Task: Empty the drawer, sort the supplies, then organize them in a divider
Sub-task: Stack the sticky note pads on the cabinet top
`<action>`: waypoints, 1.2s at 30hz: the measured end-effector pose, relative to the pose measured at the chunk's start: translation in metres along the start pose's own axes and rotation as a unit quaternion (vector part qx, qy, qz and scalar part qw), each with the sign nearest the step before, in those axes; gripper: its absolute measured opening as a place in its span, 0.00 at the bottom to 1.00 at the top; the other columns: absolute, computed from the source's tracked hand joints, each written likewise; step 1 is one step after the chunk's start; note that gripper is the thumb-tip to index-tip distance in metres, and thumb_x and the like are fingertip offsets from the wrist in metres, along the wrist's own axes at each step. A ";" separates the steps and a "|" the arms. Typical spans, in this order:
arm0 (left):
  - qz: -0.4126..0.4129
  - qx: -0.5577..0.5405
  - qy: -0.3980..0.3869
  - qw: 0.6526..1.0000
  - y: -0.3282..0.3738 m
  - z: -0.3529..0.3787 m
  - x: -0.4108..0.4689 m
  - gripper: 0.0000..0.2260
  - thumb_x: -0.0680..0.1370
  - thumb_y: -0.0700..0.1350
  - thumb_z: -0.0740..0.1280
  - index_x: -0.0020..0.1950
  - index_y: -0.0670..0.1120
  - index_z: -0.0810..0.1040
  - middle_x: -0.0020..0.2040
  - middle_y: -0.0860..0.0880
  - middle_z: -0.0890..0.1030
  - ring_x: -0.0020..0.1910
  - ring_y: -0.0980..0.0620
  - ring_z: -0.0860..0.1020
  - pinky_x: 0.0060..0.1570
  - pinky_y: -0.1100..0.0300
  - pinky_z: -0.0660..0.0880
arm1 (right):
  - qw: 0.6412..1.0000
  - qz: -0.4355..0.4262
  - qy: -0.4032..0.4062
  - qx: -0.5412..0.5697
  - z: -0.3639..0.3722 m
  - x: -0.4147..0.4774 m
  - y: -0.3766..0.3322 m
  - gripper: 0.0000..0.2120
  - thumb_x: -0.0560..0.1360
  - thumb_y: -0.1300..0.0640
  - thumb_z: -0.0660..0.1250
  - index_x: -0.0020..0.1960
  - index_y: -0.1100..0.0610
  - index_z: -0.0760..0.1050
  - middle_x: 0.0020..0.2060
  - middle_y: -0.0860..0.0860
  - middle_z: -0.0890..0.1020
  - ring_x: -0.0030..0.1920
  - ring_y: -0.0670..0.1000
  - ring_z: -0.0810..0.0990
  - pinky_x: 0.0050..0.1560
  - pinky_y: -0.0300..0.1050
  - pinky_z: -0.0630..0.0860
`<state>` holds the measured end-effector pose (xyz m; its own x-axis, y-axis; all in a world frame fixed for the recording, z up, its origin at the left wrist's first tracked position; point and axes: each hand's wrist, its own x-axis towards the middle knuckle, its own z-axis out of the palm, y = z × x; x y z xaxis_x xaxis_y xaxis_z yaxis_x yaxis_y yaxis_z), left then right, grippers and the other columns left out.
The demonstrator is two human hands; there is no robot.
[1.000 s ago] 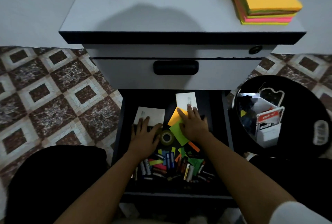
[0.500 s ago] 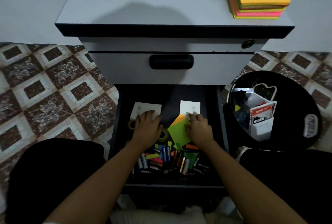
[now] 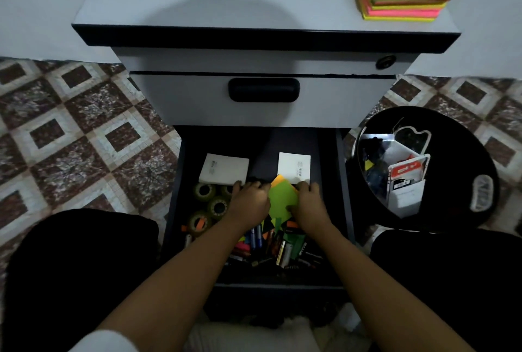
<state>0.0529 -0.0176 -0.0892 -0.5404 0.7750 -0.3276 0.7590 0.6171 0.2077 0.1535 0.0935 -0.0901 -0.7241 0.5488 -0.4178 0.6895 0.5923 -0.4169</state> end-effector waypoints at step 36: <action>-0.133 -0.442 0.030 0.887 -0.003 -0.035 0.042 0.10 0.73 0.37 0.69 0.37 0.47 0.71 0.36 0.48 0.75 0.35 0.52 0.72 0.37 0.61 0.66 | 0.954 0.126 0.091 0.258 -0.007 0.014 -0.010 0.20 0.76 0.55 0.66 0.65 0.63 0.72 0.57 0.61 0.79 0.60 0.59 0.76 0.53 0.44 0.71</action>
<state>0.0152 0.0178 -0.0709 -0.6965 0.5759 -0.4281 0.0362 0.6240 0.7805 0.1365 0.0993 -0.0856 -0.4930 0.7560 -0.4306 0.7257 0.0844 -0.6828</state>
